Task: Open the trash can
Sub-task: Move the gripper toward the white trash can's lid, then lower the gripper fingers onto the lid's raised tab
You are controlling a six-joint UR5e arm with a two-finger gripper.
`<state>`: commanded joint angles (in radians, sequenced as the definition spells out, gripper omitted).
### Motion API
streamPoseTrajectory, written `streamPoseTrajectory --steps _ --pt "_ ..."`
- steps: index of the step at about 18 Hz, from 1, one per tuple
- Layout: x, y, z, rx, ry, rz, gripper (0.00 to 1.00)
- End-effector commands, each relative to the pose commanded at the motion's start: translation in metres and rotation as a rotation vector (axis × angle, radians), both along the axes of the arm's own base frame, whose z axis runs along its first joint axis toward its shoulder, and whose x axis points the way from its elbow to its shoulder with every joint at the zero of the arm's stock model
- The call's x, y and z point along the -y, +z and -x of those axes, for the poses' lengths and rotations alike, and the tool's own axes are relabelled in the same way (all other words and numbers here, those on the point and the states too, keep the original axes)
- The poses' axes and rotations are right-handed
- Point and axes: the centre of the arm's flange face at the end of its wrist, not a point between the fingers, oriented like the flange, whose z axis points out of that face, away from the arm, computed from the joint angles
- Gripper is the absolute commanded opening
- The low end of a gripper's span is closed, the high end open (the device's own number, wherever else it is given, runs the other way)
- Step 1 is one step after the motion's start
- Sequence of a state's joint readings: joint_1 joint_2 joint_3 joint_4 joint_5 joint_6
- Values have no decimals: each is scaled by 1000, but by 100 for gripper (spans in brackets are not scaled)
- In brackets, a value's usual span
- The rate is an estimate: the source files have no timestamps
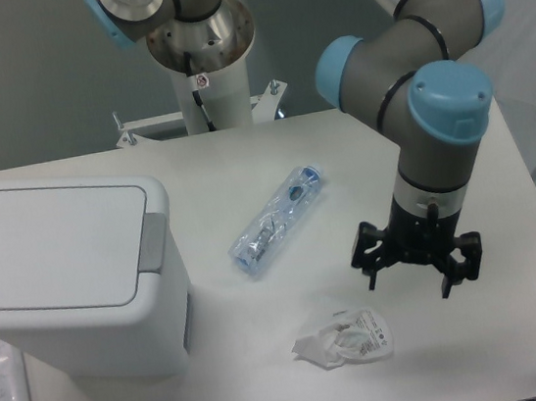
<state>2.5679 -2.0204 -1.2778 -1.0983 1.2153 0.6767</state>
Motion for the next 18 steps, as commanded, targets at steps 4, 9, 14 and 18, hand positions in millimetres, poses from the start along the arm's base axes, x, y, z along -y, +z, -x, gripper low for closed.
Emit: streamPoseTrajectory --steps 4,9,14,18 --pt "-28 31 -44 77 -62 -142 100" --pt "-29 66 -84 139 3 -198 100" --pt "-27 75 -117 128 -27 -216 100" --pt "-10 63 -155 110 -54 -225 100"
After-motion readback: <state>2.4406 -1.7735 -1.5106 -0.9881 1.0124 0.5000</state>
